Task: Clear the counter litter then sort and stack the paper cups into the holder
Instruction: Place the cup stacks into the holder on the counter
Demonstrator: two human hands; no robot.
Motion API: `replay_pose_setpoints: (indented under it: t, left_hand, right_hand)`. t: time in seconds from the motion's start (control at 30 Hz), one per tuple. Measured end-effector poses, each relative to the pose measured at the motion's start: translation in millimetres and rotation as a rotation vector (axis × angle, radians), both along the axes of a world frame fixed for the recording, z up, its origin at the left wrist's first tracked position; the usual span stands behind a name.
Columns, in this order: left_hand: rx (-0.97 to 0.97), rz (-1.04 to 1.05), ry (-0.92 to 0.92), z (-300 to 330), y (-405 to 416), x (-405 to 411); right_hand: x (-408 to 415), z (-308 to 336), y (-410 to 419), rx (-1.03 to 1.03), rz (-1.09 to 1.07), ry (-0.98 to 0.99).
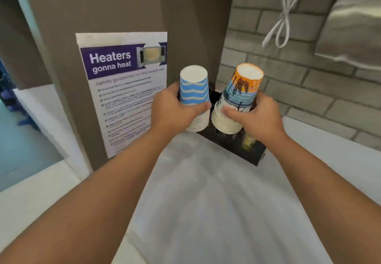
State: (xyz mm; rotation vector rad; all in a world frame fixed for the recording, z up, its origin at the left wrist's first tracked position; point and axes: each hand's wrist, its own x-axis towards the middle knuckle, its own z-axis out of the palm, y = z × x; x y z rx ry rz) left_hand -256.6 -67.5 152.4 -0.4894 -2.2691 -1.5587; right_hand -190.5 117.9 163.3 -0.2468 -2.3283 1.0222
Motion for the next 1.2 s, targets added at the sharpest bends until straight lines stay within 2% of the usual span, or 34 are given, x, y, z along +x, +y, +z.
replay_pose_setpoints:
  t: [0.27,0.47,0.93,1.2]
  left_hand:
    - [-0.039,-0.004,0.058,11,75,-109]
    - [-0.104,-0.028,-0.002,-18,107,-150]
    - [-0.157,0.006,-0.023,-40,108,-179]
    - [-0.225,-0.137,-0.020,-70,111,-180]
  right_hand:
    - [-90,8,70,-0.003,-0.058,0.046]
    - [-116,-18,88,-0.011,-0.063,-0.016]
    - [-126,-45,92,0.006,-0.054,-0.107]
    - [-134,-58,93,0.049,-0.075,-0.151]
